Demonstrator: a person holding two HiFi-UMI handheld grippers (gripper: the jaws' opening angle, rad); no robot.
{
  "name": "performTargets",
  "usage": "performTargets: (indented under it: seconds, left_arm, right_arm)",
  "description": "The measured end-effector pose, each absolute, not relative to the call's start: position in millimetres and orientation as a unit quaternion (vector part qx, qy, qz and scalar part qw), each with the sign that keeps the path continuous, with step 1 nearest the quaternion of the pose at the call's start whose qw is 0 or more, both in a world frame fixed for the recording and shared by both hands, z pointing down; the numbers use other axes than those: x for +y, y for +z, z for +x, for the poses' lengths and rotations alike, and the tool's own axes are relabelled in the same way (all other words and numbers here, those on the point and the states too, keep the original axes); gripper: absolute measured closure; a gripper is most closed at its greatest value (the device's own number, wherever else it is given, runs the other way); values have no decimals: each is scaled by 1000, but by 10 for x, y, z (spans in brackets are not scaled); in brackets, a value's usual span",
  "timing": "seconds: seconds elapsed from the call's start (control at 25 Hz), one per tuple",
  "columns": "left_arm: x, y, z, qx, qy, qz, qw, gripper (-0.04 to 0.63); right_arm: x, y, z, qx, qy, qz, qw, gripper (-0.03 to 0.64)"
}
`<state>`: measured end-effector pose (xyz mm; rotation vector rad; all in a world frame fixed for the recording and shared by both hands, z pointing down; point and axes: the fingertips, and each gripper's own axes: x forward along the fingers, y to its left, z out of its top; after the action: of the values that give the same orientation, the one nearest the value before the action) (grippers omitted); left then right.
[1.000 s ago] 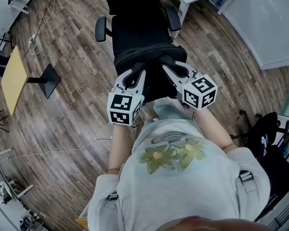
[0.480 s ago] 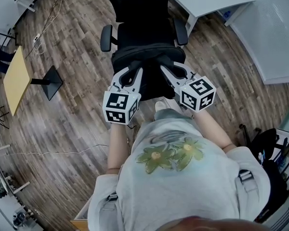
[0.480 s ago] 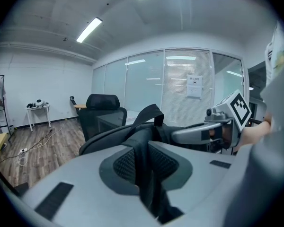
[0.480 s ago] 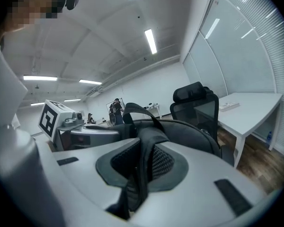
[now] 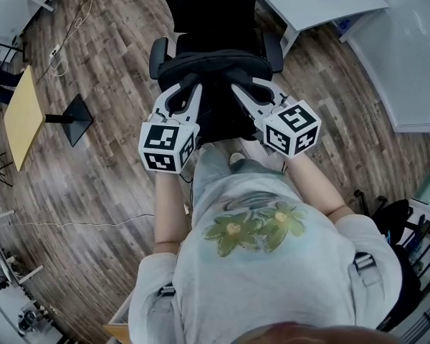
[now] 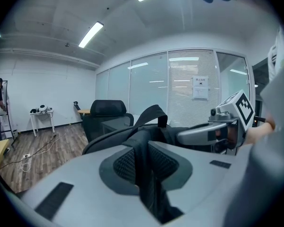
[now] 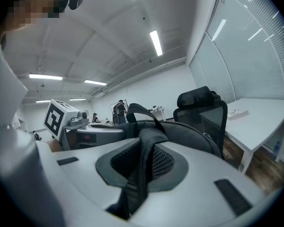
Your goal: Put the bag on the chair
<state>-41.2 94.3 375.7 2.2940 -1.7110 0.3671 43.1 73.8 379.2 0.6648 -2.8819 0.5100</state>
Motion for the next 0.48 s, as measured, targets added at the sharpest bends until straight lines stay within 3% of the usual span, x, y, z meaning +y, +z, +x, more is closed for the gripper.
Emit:
performTargets:
  seconds: [0.48]
  left_arm:
    - [93, 3631, -601, -534, 133, 827, 118, 531]
  right_arm:
    - [16, 3654, 254, -941, 177, 283, 51, 561]
